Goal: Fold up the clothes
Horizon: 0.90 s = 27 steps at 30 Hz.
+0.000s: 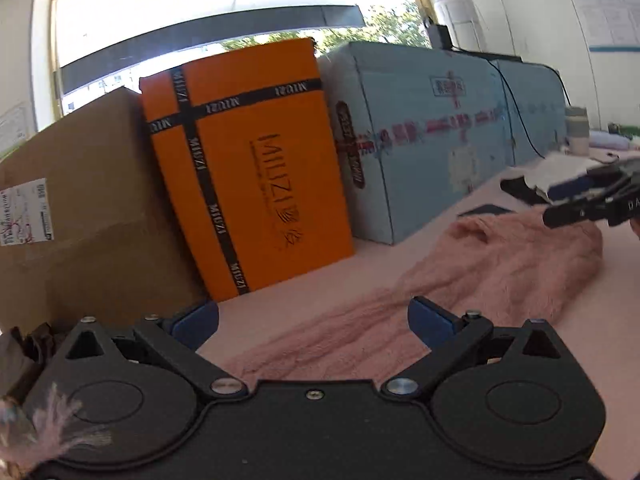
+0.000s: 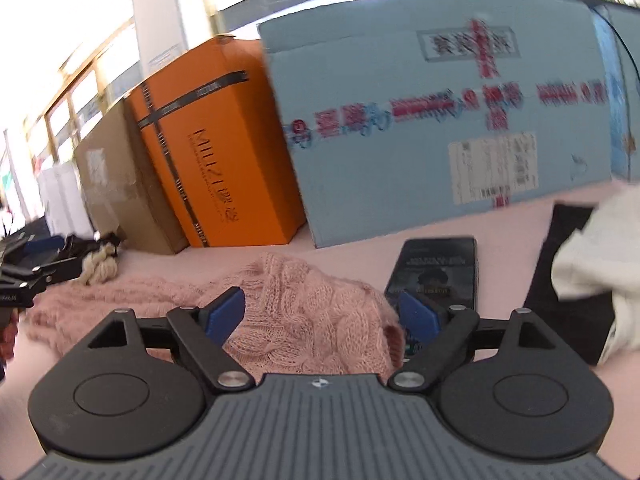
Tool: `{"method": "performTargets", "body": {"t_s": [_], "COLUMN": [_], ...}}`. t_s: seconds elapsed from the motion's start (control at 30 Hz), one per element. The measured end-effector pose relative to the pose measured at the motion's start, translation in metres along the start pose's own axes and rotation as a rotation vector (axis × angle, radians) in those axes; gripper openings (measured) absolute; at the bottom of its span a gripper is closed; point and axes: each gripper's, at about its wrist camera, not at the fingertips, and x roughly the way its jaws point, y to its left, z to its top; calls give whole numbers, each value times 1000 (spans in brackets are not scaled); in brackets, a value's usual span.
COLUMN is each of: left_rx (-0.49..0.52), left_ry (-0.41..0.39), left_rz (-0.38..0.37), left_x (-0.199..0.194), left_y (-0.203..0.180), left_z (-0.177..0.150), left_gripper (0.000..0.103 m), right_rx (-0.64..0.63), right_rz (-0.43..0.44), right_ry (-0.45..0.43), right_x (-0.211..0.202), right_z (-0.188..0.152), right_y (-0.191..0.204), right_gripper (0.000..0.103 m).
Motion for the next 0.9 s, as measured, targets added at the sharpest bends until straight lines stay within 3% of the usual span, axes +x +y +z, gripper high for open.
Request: {"method": "performTargets", "body": {"t_s": [0.07, 0.13, 0.33, 0.47, 0.5, 0.57, 0.63, 0.67, 0.8, 0.9], "left_rx": [64, 89, 69, 43, 35, 19, 6, 0, 5, 88], "left_ry": [85, 143, 135, 140, 142, 142, 135, 129, 33, -42], "left_rz": [4, 16, 2, -10, -13, -17, -13, -6, 53, 28], "left_x": [13, 23, 19, 22, 24, 25, 23, 22, 13, 5], "left_y": [-12, -13, -8, -7, -6, -4, -2, -1, -3, -11], "left_z": [-13, -19, -20, -21, -20, -20, -20, -20, -15, -10], "left_gripper": [103, 103, 103, 103, 103, 103, 103, 103, 103, 103], "right_rx": [-195, -284, -365, -402, -416, -447, -482, -492, -541, -585], "right_rz": [52, 101, 188, 259, 285, 336, 360, 372, 435, 488], "right_ry": [-10, 10, 87, 207, 235, 285, 269, 249, 146, 81], "right_x": [-3, 3, 43, 81, 86, 93, 86, 80, 37, 2], "right_z": [1, 7, 36, 41, 38, 33, 28, 27, 27, 25], "right_y": [9, 12, 19, 25, 27, 30, 32, 33, 43, 56], "right_gripper": [88, 89, 89, 87, 82, 44, 21, 15, 12, 11]}}
